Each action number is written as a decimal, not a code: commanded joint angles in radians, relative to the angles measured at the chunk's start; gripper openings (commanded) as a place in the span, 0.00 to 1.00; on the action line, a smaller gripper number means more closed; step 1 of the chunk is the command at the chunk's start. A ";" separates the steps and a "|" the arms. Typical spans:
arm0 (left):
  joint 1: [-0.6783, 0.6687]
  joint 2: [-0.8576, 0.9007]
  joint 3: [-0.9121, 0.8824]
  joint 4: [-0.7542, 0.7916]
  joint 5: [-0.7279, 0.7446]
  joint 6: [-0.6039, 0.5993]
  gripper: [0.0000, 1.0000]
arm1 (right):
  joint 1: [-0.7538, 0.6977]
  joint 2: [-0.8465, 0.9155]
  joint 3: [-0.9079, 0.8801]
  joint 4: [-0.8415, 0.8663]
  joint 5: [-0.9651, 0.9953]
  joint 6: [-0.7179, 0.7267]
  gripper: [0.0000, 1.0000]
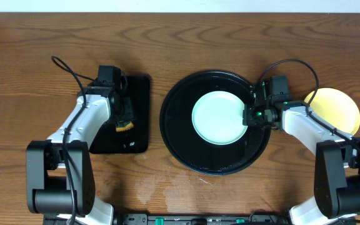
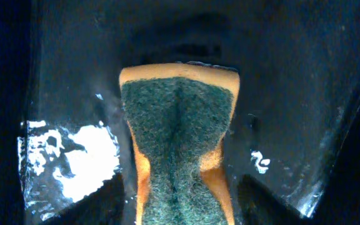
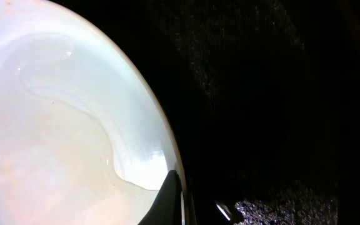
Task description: Clean dirty plates on tray and stack at the side
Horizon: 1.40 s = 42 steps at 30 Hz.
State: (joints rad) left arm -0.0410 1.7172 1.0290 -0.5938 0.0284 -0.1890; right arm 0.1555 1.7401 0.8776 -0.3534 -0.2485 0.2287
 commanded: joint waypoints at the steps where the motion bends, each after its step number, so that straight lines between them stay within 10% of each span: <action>1: 0.000 0.002 -0.008 0.001 0.006 0.009 0.81 | 0.018 0.046 -0.035 0.001 0.051 -0.021 0.01; 5: 0.000 0.002 -0.008 0.002 0.006 0.009 0.83 | 0.018 0.046 -0.034 0.015 -0.014 -0.028 0.12; 18: 0.000 0.002 -0.008 0.002 0.006 0.009 0.85 | 0.035 -0.087 0.016 -0.076 0.009 -0.088 0.01; 32: 0.000 0.002 -0.008 0.002 0.006 0.009 0.86 | 0.250 -0.382 0.041 -0.174 0.427 -0.101 0.01; 36: 0.000 0.002 -0.008 0.002 0.006 0.009 0.86 | 0.194 -0.317 0.041 -0.192 0.339 -0.077 0.35; 42: 0.000 0.002 -0.008 0.002 0.006 0.009 0.86 | 0.082 -0.160 0.041 -0.150 0.070 -0.076 0.33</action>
State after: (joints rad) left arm -0.0410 1.7172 1.0286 -0.5934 0.0284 -0.1852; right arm 0.2821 1.5215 0.9138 -0.5117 -0.0219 0.1482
